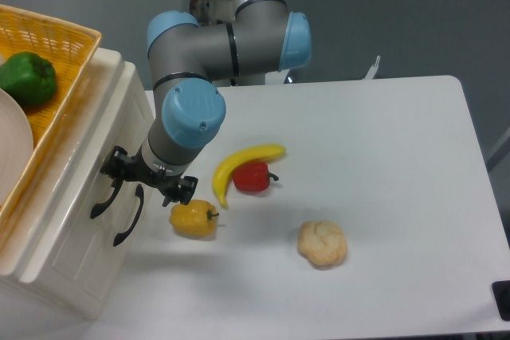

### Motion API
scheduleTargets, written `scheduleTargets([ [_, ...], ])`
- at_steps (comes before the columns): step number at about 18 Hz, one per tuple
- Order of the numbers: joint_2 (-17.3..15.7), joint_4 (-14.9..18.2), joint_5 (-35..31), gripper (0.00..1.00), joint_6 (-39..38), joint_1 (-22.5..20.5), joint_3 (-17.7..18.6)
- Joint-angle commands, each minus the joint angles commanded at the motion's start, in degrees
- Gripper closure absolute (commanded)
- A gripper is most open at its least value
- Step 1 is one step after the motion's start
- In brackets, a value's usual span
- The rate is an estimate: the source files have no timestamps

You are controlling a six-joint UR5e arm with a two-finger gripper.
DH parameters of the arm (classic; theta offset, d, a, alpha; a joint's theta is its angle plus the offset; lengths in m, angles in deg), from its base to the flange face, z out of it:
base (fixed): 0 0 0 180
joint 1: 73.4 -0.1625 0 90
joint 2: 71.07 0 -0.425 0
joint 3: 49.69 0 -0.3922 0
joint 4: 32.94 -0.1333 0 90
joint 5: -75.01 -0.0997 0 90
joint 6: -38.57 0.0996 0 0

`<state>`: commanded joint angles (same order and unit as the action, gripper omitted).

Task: Slide the top white drawer open

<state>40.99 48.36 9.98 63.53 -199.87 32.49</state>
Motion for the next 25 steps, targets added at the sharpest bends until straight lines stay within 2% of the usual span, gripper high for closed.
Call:
scheduleTargets([
  [11, 0.1, -0.2, -0.9, 0.0, 1.4, -0.1, -1.6],
  [13, 0.2, 0.0, -2.5, 0.0, 1.7, -0.1, -1.6],
  [25, 0.3, -0.1, -3.2, 0.0, 3.9, -0.4, -1.8],
])
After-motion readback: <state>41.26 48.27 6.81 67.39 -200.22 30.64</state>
